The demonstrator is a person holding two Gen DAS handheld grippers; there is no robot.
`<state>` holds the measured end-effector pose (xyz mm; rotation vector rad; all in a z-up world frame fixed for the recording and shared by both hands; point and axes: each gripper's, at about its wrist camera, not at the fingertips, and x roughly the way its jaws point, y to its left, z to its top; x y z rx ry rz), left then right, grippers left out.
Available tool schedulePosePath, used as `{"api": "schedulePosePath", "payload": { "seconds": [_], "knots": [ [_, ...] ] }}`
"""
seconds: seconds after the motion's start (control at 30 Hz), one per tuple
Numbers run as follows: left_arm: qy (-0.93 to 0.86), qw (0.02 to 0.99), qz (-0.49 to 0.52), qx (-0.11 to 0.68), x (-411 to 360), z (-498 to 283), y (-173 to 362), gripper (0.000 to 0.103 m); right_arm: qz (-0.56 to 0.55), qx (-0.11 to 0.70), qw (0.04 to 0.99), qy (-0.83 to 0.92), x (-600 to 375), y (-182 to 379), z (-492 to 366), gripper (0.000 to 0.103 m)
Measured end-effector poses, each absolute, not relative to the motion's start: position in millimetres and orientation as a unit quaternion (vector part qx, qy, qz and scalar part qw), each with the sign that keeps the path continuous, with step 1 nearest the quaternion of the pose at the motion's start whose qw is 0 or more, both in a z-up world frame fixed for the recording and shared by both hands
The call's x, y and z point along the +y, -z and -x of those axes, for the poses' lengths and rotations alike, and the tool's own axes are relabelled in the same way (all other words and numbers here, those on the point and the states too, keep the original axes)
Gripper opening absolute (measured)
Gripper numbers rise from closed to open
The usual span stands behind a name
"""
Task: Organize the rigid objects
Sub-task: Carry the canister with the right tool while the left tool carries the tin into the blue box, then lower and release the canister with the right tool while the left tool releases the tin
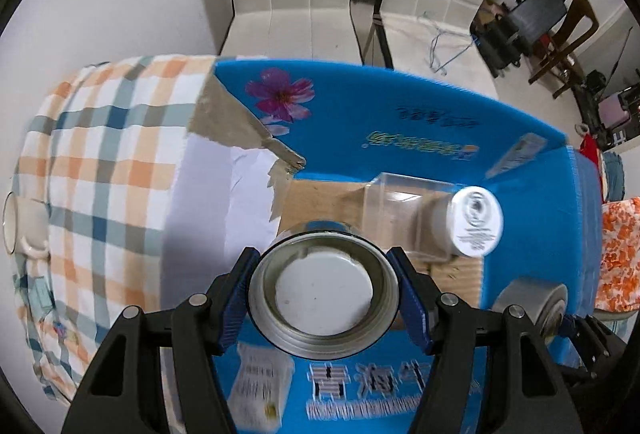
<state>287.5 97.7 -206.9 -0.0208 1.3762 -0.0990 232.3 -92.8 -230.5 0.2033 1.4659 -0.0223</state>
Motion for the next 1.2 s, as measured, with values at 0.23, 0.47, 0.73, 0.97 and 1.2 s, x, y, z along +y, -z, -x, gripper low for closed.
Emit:
{"api": "schedulePosePath", "payload": {
  "seconds": [0.23, 0.47, 0.73, 0.97, 1.2],
  "knots": [
    [0.048, 0.752, 0.002, 0.658, 93.9, -310.8, 237.4, 0.062, -0.070, 0.684, 0.726, 0.024, -86.5, 260.2, -246.6, 0.073],
    [0.053, 0.733, -0.012, 0.678, 86.4, -322.1, 257.0, 0.063, -0.057, 0.700, 0.711, 0.016, -76.0, 285.4, -256.5, 0.074],
    [0.061, 0.715, -0.014, 0.696, 89.4, -326.5, 271.9, 0.063, -0.057, 0.719, 0.693, 0.011, -72.2, 310.1, -268.3, 0.074],
    [0.071, 0.702, -0.005, 0.708, 89.5, -326.7, 276.1, 0.064, -0.066, 0.726, 0.685, 0.015, -79.0, 316.1, -276.0, 0.075],
    [0.071, 0.700, -0.016, 0.710, 87.7, -321.1, 268.3, 0.075, -0.068, 0.728, 0.682, 0.018, -67.9, 309.3, -290.3, 0.092]
  ]
}}
